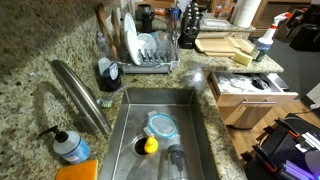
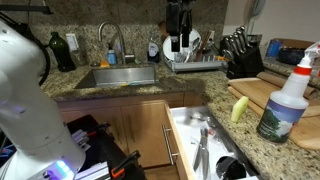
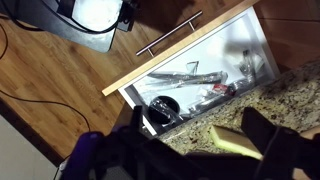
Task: Place the yellow sponge inside the open drawer
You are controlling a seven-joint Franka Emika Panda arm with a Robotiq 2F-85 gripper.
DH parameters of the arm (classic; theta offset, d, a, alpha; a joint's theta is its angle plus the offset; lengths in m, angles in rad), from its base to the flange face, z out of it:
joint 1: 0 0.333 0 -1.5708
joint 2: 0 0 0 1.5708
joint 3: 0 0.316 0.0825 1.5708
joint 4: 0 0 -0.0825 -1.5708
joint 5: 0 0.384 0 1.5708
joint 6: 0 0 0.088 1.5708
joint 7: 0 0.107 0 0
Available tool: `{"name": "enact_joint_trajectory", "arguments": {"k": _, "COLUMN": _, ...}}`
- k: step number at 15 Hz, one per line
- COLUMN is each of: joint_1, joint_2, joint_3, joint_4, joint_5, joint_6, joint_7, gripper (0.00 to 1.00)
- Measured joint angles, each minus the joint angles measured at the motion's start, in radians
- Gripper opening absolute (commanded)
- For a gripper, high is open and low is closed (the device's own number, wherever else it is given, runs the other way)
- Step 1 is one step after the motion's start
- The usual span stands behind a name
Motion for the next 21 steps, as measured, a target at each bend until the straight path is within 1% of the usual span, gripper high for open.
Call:
{"name": "enact_joint_trajectory", "arguments": {"k": 4, "joint_1": 0.016, "joint_2": 0.011, "joint_3": -0.003, "joint_4": 0.006, "joint_5": -0.046, "joint_6": 0.006, "joint_7": -0.183, "gripper": 1.0}}
{"name": "enact_joint_trajectory", "arguments": {"k": 7, "joint_1": 0.022, "joint_2": 0.057, "joint_3": -0.009, "joint_4": 0.022, "joint_5": -0.074, "joint_6": 0.02, "joint_7": -0.335, "gripper": 1.0}}
{"name": "enact_joint_trajectory", "arguments": {"k": 9, "joint_1": 0.024, "joint_2": 0.1, "joint_3": -0.03, "joint_4": 0.034, "joint_5": -0.098, "joint_6": 0.064, "joint_7": -0.45, "gripper": 1.0}}
{"name": "enact_joint_trajectory", "arguments": {"k": 12, "joint_1": 0.028, "joint_2": 0.166, "joint_3": -0.082, "joint_4": 0.056, "joint_5": -0.105, "joint_6": 0.167, "joint_7": -0.643, "gripper": 1.0}}
{"name": "enact_joint_trajectory", "arguments": {"k": 14, "joint_1": 0.04, "joint_2": 0.203, "joint_3": -0.1, "joint_4": 0.078, "joint_5": -0.105, "joint_6": 0.19, "joint_7": -0.757, "gripper": 1.0}}
{"name": "enact_joint_trajectory", "arguments": {"k": 16, "joint_1": 0.058, "joint_2": 0.232, "joint_3": -0.1, "joint_4": 0.104, "joint_5": -0.111, "joint_6": 0.181, "joint_7": -0.819, "gripper": 1.0}}
{"name": "enact_joint_trajectory", "arguments": {"k": 19, "joint_1": 0.073, "joint_2": 0.25, "joint_3": -0.099, "joint_4": 0.119, "joint_5": -0.114, "joint_6": 0.177, "joint_7": -0.826, "gripper": 1.0}}
{"name": "enact_joint_trajectory", "arguments": {"k": 20, "joint_1": 0.078, "joint_2": 0.249, "joint_3": -0.103, "joint_4": 0.118, "joint_5": -0.091, "joint_6": 0.178, "joint_7": -0.855, "gripper": 1.0}}
{"name": "enact_joint_trajectory", "arguments": {"k": 21, "joint_1": 0.087, "joint_2": 0.247, "joint_3": -0.115, "joint_4": 0.116, "joint_5": -0.054, "joint_6": 0.188, "joint_7": -0.916, "gripper": 1.0}}
